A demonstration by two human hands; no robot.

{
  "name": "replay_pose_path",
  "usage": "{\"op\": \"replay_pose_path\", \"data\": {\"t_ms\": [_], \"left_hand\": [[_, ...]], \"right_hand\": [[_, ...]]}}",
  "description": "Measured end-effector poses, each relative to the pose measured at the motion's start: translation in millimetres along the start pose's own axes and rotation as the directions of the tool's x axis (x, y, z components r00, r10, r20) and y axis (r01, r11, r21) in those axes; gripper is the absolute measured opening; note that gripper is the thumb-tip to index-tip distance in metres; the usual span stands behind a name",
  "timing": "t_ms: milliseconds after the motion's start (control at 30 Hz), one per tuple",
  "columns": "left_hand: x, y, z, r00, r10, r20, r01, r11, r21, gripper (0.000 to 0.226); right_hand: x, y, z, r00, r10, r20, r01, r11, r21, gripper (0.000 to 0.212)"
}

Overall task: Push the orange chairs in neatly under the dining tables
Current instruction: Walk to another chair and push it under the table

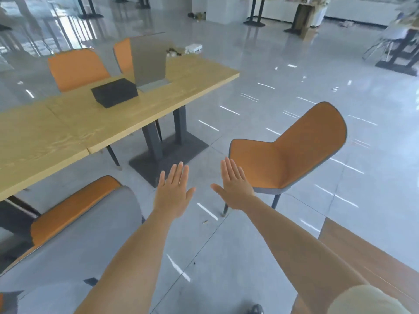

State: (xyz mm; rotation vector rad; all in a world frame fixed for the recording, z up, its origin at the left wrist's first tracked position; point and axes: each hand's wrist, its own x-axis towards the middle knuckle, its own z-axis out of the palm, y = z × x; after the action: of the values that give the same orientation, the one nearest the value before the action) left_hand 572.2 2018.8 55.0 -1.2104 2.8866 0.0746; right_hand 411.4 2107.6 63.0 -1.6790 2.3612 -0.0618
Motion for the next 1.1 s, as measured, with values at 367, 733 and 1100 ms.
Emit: {"op": "replay_pose_path", "data": {"t_ms": [367, 733, 1100], "left_hand": [[178.0, 250.2, -20.1, 0.978, 0.203, -0.052, -0.203, 0.979, 0.012, 0.064], [337.7, 400.9, -6.0, 0.948, 0.318, -0.021, -0.318, 0.948, 0.026, 0.064], [497.8, 450.5, 2.6, 0.995, 0.098, 0.014, -0.097, 0.995, -0.029, 0.063]], "right_hand": [[-13.3, 276.4, -78.3, 0.96, 0.239, -0.147, -0.239, 0.971, 0.018, 0.074], [45.2, 465.9, -111.5, 0.939, 0.304, -0.159, -0.304, 0.952, 0.028, 0.096], [206.1, 597.3, -163.8, 0.993, 0.111, -0.043, -0.111, 0.994, -0.002, 0.075]]}}
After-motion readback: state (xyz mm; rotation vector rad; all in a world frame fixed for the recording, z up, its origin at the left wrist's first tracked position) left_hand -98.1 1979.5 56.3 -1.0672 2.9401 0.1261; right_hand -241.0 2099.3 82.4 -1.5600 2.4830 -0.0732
